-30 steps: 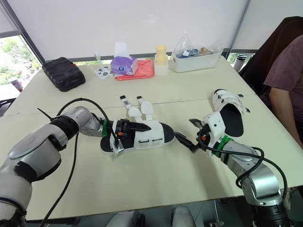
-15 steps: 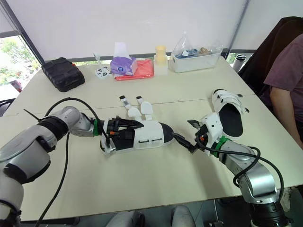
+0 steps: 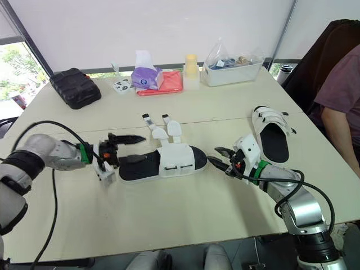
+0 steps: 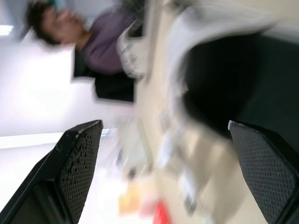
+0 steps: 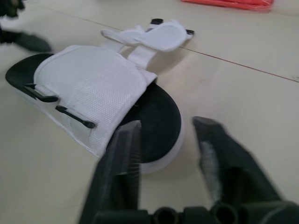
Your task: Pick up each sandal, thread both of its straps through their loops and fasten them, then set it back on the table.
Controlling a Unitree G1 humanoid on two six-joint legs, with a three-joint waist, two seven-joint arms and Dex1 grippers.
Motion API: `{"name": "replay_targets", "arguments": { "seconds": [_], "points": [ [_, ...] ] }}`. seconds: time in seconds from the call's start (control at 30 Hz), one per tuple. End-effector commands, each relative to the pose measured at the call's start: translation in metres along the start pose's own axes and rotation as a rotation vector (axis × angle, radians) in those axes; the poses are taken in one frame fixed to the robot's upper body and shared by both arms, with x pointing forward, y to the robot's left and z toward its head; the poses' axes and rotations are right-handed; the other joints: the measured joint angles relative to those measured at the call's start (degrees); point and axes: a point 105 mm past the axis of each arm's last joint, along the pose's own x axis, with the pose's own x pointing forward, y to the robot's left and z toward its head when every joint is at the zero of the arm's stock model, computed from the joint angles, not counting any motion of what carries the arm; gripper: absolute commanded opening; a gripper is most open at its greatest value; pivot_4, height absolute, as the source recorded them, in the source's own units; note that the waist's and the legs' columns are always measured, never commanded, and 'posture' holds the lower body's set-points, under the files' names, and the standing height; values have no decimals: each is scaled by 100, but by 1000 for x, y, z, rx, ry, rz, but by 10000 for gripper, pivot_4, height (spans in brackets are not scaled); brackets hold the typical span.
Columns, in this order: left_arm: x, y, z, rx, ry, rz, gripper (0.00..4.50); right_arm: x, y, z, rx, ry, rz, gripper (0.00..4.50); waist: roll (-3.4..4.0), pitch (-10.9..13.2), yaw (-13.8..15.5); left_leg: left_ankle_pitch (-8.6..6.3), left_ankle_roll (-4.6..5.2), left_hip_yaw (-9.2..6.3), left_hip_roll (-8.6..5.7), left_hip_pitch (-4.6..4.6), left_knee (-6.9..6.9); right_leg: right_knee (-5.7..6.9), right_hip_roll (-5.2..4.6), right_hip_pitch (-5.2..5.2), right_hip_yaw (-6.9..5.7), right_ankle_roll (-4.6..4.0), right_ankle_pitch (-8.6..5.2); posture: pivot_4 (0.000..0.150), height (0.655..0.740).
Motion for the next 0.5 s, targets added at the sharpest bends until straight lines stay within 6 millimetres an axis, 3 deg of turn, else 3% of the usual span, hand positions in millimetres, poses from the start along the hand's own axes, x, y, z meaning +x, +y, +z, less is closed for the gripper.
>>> {"name": "replay_targets", "arguments": {
  "seconds": [0.03,0.1,0.17,0.23,0.5],
  "points": [
    [-7,34,-27,-4,164,133,45000,2,-3,6,-85,2,34,757,0,0,-7,0,0,1,0,0,0,0,0,0,0,0,0,1500,7400],
    [-12,49,-54,-110,340,251,45000,7,-4,2,-121,23,64,305,0,-1,-17,-1,1,3,-2,1,0,0,1,0,-1,0,0,1500,7400],
    [-18,55,-79,-355,495,380,45000,12,-6,1,-138,35,100,305,4,-3,-38,-1,1,3,-1,2,1,5,0,-1,-1,0,0,1500,7400],
    [-20,56,-88,-567,537,459,45000,15,-9,0,-148,42,117,305,4,-3,-92,-1,1,0,3,0,4,9,-2,-4,-2,0,0,1500,7400],
    [-9,42,-76,-1302,494,759,45000,23,-29,2,-187,44,111,305,4,-3,-271,-3,6,-4,7,-2,0,13,-3,-9,-1,-1,0,1500,7400]
  ]
}}
